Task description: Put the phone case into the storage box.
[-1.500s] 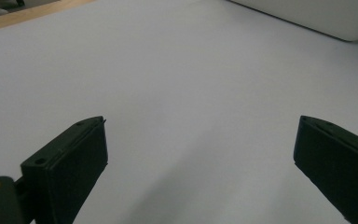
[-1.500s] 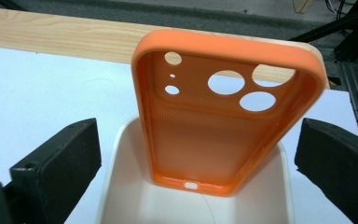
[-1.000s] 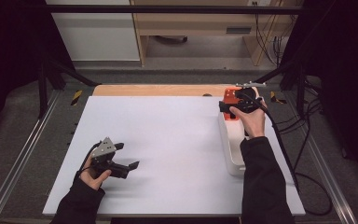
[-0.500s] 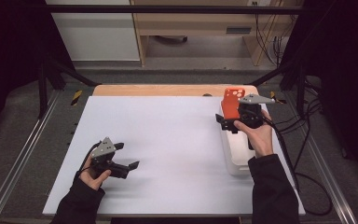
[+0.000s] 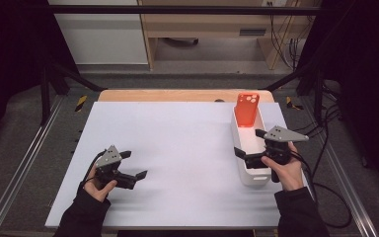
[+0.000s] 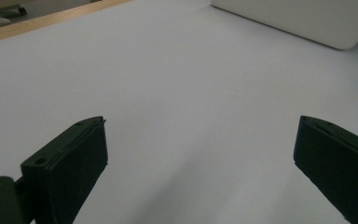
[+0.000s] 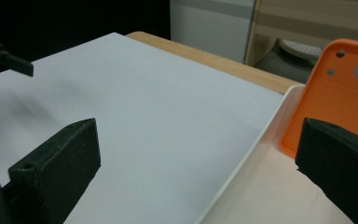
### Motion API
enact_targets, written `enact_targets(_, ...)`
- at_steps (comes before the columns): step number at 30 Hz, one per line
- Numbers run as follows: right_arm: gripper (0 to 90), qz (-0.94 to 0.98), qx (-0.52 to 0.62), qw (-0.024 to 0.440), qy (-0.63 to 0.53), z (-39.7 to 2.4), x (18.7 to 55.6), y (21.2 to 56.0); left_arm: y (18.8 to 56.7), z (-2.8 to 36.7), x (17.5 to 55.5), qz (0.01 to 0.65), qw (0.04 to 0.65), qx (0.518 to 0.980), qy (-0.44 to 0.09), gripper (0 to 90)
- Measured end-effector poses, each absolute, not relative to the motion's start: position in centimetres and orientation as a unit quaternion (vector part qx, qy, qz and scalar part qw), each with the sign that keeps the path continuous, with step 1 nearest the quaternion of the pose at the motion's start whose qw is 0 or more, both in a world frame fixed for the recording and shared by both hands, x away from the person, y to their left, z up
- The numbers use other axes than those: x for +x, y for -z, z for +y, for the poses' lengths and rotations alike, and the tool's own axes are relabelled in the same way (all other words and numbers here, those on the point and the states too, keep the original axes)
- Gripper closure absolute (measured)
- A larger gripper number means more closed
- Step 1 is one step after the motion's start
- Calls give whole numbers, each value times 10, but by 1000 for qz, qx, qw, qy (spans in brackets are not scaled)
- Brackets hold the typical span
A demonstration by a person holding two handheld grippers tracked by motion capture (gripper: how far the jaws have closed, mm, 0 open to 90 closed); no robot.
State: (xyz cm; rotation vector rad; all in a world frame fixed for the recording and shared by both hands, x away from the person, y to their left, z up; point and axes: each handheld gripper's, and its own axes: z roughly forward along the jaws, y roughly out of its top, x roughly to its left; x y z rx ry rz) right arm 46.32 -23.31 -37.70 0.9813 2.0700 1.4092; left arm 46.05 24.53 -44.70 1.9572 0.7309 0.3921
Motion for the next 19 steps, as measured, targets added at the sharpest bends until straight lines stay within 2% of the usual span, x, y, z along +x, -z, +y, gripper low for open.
enact_targets(19, 4, 748, 341, 205, -531, -273, 436, 418, 444, 247, 459, 297, 497, 798, -167, 24)
